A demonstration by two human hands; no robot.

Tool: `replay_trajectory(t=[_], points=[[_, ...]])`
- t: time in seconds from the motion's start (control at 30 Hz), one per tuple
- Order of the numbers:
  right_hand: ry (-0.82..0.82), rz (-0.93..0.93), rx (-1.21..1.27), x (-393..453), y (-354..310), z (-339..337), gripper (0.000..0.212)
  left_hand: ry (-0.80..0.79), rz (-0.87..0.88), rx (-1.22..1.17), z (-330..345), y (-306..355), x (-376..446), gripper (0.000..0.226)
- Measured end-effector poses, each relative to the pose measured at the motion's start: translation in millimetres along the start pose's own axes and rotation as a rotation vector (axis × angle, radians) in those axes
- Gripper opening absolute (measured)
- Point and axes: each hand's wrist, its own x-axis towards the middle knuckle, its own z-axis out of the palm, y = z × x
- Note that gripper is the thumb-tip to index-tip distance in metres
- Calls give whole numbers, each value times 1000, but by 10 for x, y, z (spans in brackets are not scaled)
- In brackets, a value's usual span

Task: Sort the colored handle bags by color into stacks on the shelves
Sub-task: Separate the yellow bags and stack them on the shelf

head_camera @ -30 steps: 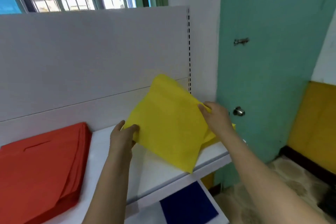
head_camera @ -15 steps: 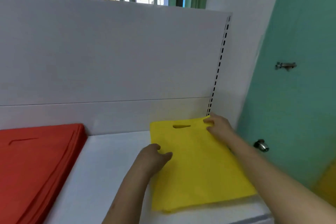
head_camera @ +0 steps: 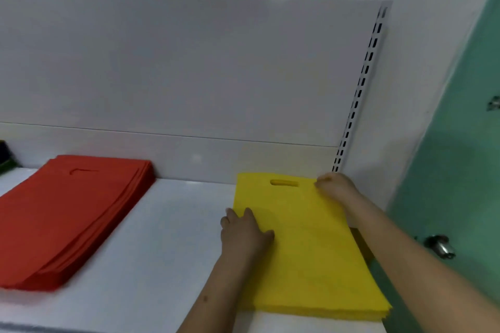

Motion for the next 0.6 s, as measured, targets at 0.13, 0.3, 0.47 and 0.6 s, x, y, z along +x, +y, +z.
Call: replay_trajectory(t=[0.13,0.3,0.47,0.6], points=[[144,-69,-210,-141,-185,7,26,65,16,-39,-28,27,-82,80],[163,-358,-163,-546,-1014,337,42,241,136,-197,-338,-373,-237,74],[76,-584,-6,-1075,-2151,1180,46,470,208,-323,-1005,-1346,-529,63],[31,-659,36,-1459,-3007,2053,50,586,207,-249,-1593,-2398,-855,57]])
